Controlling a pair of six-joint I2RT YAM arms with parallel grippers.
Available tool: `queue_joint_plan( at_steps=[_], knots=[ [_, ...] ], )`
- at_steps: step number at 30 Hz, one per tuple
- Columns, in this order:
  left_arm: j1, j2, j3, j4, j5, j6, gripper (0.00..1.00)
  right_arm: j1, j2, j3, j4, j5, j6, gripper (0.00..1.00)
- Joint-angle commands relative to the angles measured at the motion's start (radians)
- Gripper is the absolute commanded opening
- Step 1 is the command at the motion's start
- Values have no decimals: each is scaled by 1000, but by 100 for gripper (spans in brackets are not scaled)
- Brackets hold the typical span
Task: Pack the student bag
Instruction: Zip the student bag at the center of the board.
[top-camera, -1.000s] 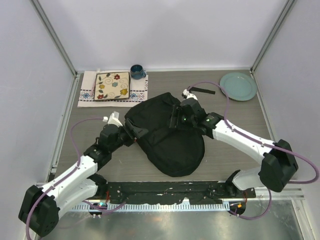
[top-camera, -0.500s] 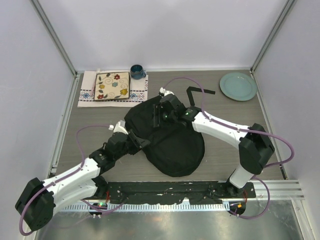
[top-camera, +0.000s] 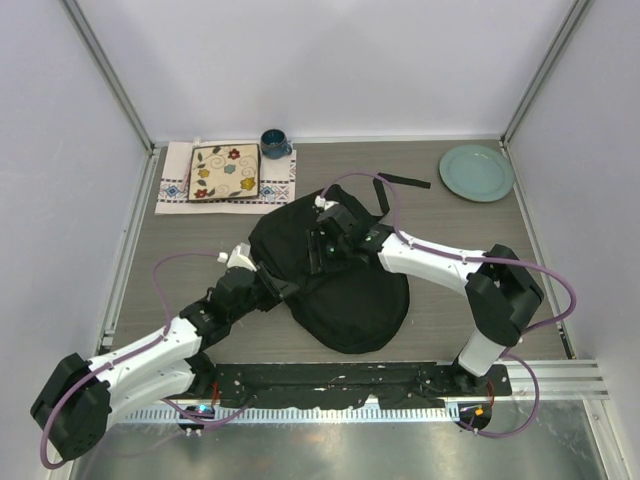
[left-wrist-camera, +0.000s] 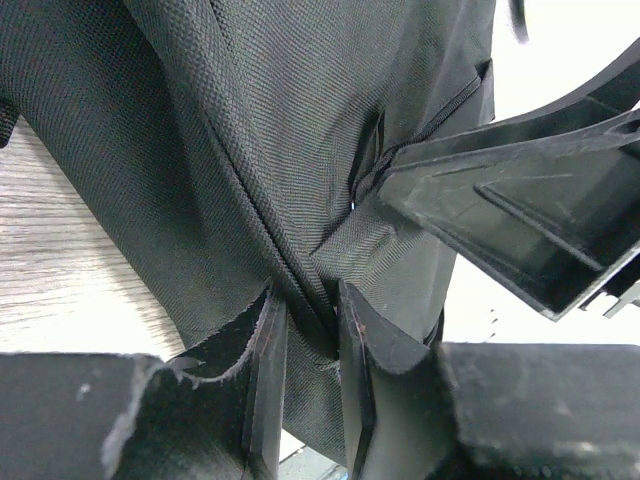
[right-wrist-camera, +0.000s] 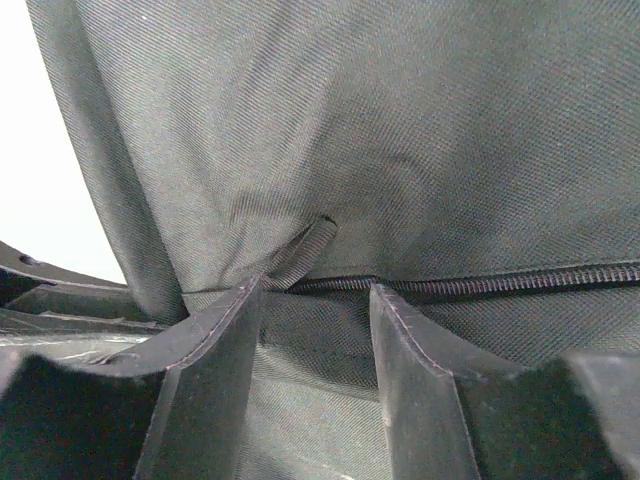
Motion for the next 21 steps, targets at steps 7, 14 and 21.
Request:
queue_joint_plan(
  at_steps=[7,14,21],
  knots=[
    [-5,14,-19,69,-12,0,26,18,-33,-64,54,-27,46,52],
    [-5,32,-17,74,-10,2,24,38,-25,-34,107,16,146,50],
    [-5,34,-13,74,-14,3,22,122,35,62,-18,224,192,43]
  ],
)
